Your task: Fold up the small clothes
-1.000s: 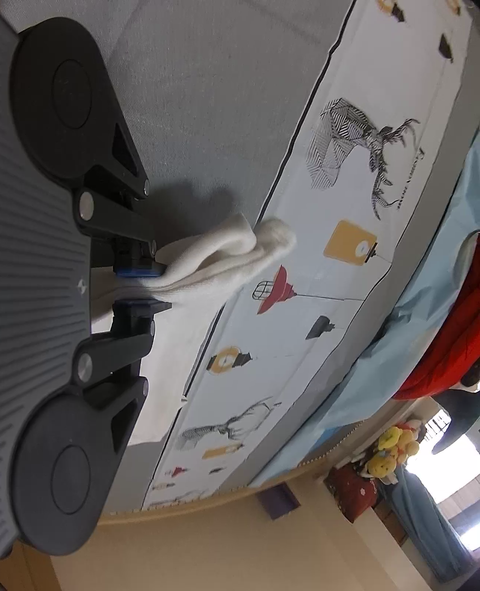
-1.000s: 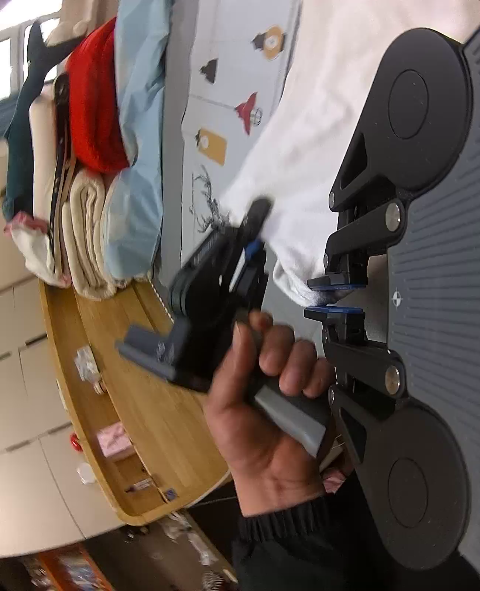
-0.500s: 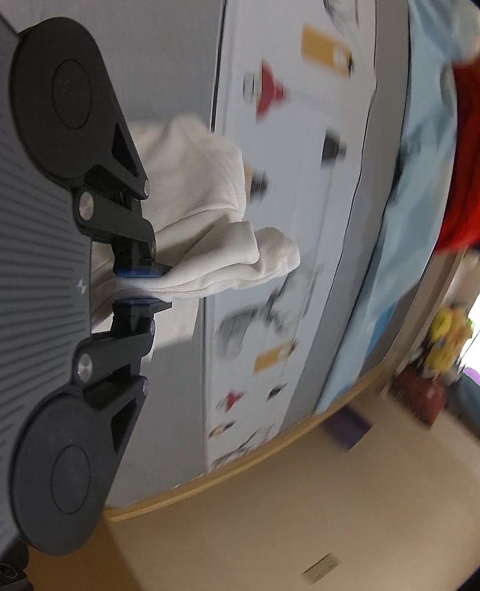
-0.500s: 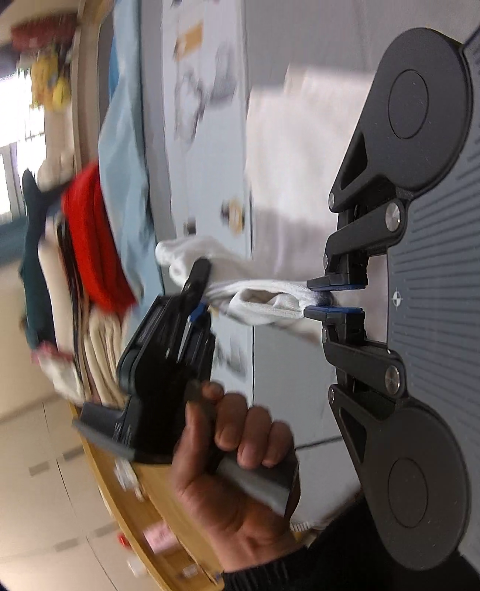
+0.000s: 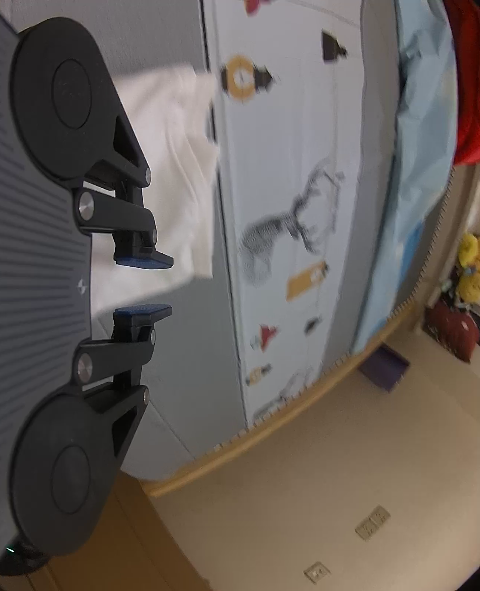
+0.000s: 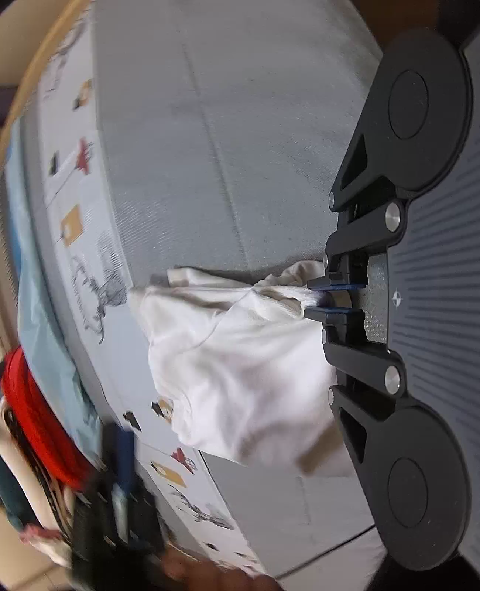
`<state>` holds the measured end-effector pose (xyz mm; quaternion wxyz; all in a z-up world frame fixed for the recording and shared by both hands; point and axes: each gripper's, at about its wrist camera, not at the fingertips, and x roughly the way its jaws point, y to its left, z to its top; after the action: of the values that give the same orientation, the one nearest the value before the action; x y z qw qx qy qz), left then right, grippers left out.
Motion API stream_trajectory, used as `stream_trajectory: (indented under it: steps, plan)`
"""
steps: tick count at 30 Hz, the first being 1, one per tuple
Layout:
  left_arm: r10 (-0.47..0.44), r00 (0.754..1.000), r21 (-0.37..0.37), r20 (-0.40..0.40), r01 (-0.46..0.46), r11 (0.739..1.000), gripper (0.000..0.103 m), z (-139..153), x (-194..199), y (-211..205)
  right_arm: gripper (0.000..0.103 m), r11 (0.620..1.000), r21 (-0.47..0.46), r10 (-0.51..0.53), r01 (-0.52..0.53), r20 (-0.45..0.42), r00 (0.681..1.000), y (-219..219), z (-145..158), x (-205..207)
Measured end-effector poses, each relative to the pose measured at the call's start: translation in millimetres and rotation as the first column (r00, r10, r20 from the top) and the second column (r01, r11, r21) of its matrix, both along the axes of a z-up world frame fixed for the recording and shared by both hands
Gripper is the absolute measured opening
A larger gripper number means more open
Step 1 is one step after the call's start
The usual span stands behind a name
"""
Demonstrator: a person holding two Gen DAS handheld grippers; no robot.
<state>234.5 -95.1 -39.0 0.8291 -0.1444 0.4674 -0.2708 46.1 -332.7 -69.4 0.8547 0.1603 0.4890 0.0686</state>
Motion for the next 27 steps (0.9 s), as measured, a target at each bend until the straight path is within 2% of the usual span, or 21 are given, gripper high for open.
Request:
stream_trajectory:
  steps: [1,3,7,8,9,10,13,14,16,17,19,21,22,23,25,27]
  plan:
    - [-0.002,1.0,0.019,-0.019,0.003,1.0,0.021,-2.9,0.7,5.4,0.015,1.0,0.01,-0.015,0.015,0.004,1.0,0.4,0.1,1.5]
    - [-0.021,0.998,0.056,-0.054,0.024,0.998,0.021,-10.3,-0.8,16.7,0.034,0.998,0.042,-0.056,0.056,0.005,0.998,-1.4,-1.0,4.1]
    - [-0.105,0.99,0.135,-0.095,0.117,0.984,0.02,-18.2,-12.8,35.3,0.037,0.988,0.088,-0.126,0.131,-0.051,0.991,-10.6,-15.2,14.6]
    - [-0.137,0.985,0.154,-0.108,0.152,0.976,0.02,-22.1,-17.4,35.3,0.033,0.986,0.104,-0.122,0.13,-0.076,0.99,-12.5,-20.8,17.9]
    - [-0.168,0.979,0.174,-0.116,0.186,0.967,0.02,-25.0,-23.2,34.6,0.012,0.983,0.133,-0.116,0.128,-0.094,0.989,-13.9,-25.2,20.1]
    - [-0.195,0.973,0.189,-0.121,0.216,0.958,0.021,-27.8,-29.9,35.6,0.008,0.979,0.148,-0.123,0.136,-0.096,0.988,-14.7,-25.4,20.0]
    - [-0.273,0.954,0.215,-0.126,0.295,0.931,0.021,-33.6,-46.9,37.1,0.007,0.973,0.166,-0.153,0.161,-0.055,0.987,-17.2,-12.5,15.3]
    - [-0.292,0.949,0.211,-0.123,0.312,0.926,0.02,-36.3,-51.2,37.8,0.006,0.971,0.167,-0.162,0.17,-0.063,0.985,-18.2,-10.4,14.4]
    - [-0.327,0.935,0.208,-0.14,0.35,0.913,0.02,-46.1,-57.4,38.6,0.006,0.981,0.112,-0.145,0.159,-0.124,0.982,-16.8,-16.5,16.9]
    - [-0.344,0.926,0.243,-0.157,0.374,0.895,0.02,-53.0,-59.3,36.0,0.006,0.983,0.092,-0.14,0.156,-0.163,0.977,-16.3,-23.3,19.4]
    - [-0.369,0.907,0.343,-0.201,0.418,0.841,0.02,-72.4,-64.8,28.4,0.01,0.987,0.067,-0.128,0.147,-0.232,0.964,-15.0,-31.2,27.4]
    - [-0.374,0.892,0.391,-0.254,0.448,0.804,0.02,-87.7,-66.4,25.2,0.019,0.991,0.023,-0.122,0.129,-0.197,0.973,-12.0,-18.7,35.4]
    - [-0.379,0.889,0.395,-0.255,0.454,0.798,0.02,-88.4,-65.7,25.6,0.019,0.994,-0.004,-0.113,0.114,-0.141,0.984,-11.9,-6.6,41.1]
    - [-0.379,0.892,0.388,-0.247,0.449,0.805,0.02,-85.4,-64.3,28.0,0.019,0.994,-0.026,-0.106,0.104,-0.091,0.99,-12.8,3.5,46.1]
    - [-0.353,0.911,0.361,-0.212,0.409,0.838,0.02,-74.8,-58.9,37.5,0.021,0.995,-0.05,-0.083,0.082,-0.011,0.997,-17.2,18.6,61.5]
    - [-0.318,0.931,0.331,-0.181,0.362,0.871,0.02,-66.6,-52.1,50.6,0.022,0.998,-0.022,-0.062,0.063,0.025,0.998,-24.9,25.6,83.3]
